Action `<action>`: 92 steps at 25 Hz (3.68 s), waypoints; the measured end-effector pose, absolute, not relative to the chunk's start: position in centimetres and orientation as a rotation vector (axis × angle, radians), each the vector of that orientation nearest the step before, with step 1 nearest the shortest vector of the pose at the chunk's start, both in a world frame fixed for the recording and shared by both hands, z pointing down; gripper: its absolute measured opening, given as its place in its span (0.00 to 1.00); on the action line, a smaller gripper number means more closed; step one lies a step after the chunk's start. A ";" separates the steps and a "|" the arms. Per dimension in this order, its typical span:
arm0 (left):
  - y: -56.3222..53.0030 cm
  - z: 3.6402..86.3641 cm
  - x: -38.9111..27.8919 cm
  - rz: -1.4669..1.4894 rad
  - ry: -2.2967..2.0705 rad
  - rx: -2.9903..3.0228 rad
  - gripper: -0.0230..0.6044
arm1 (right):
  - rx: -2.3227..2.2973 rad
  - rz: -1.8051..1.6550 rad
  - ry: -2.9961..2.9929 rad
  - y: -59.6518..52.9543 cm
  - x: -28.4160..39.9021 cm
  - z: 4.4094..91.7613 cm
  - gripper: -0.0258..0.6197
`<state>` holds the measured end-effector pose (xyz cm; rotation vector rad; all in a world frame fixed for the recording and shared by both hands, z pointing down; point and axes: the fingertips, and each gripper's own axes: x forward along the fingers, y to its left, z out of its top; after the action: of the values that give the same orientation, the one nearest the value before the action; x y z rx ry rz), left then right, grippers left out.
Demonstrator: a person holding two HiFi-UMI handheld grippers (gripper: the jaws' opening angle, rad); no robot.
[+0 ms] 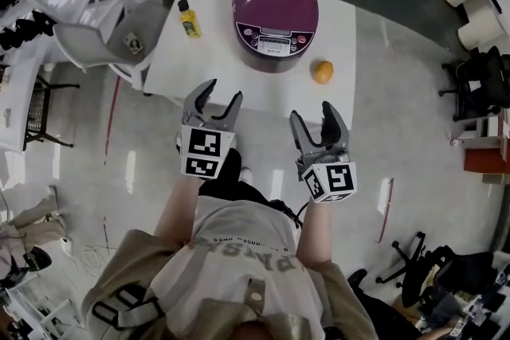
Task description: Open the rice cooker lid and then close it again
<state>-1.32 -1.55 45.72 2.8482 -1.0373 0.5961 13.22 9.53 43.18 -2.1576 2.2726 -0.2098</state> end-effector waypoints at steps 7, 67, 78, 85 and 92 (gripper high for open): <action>-5.2 47.2 -0.3 0.610 -0.983 2.842 0.43 | -2.162 -0.247 2.294 5.8 13.5 44.6 0.50; -17.7 52.6 7.0 1.486 0.035 3.224 0.73 | -1.590 -0.412 3.916 -10.1 12.3 54.4 0.61; -17.3 53.2 8.3 1.532 0.083 3.238 0.75 | -1.533 -0.362 4.081 -9.5 11.9 55.4 0.65; -17.2 54.0 8.6 1.577 0.136 3.224 0.75 | -1.568 -0.308 4.132 -9.4 12.0 55.9 0.66; -17.2 54.8 8.8 1.631 0.177 3.196 0.75 | -1.617 -0.274 4.155 -9.4 12.1 56.1 0.66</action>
<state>8.83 -17.18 54.84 3.1959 0.1765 1.6307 12.08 -9.36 56.13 -1.6172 4.1548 -0.2739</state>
